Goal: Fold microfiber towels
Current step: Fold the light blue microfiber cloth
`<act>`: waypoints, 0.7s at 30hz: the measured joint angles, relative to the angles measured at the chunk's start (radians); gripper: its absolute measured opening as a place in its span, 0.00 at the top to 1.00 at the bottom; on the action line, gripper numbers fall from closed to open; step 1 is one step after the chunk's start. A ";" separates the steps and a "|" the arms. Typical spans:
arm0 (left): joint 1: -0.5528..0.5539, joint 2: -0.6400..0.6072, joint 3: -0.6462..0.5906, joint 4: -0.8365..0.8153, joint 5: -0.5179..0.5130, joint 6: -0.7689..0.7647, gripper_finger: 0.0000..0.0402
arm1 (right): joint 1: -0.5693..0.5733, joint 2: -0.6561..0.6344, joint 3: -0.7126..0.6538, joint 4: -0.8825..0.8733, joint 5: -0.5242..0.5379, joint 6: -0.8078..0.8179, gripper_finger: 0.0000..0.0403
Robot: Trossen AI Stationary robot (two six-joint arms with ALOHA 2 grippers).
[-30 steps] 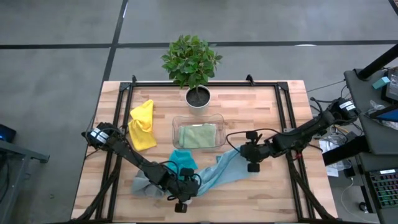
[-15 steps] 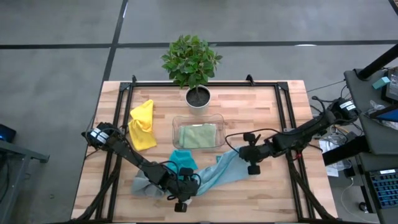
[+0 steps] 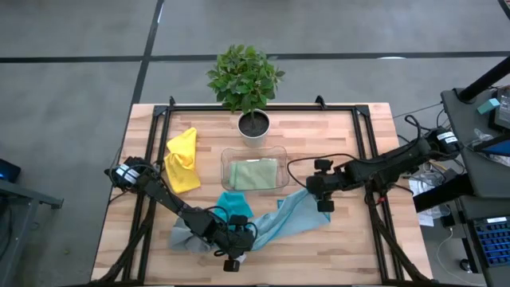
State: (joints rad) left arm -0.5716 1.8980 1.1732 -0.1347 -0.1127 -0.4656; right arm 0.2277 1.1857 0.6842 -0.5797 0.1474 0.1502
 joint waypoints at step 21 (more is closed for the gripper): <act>0.000 0.000 -0.001 -0.001 0.000 0.000 1.00 | -0.017 0.009 -0.046 0.099 -0.096 0.007 0.67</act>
State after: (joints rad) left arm -0.5718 1.8980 1.1721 -0.1360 -0.1125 -0.4652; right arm 0.2109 1.1946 0.6383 -0.4807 0.0517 0.1572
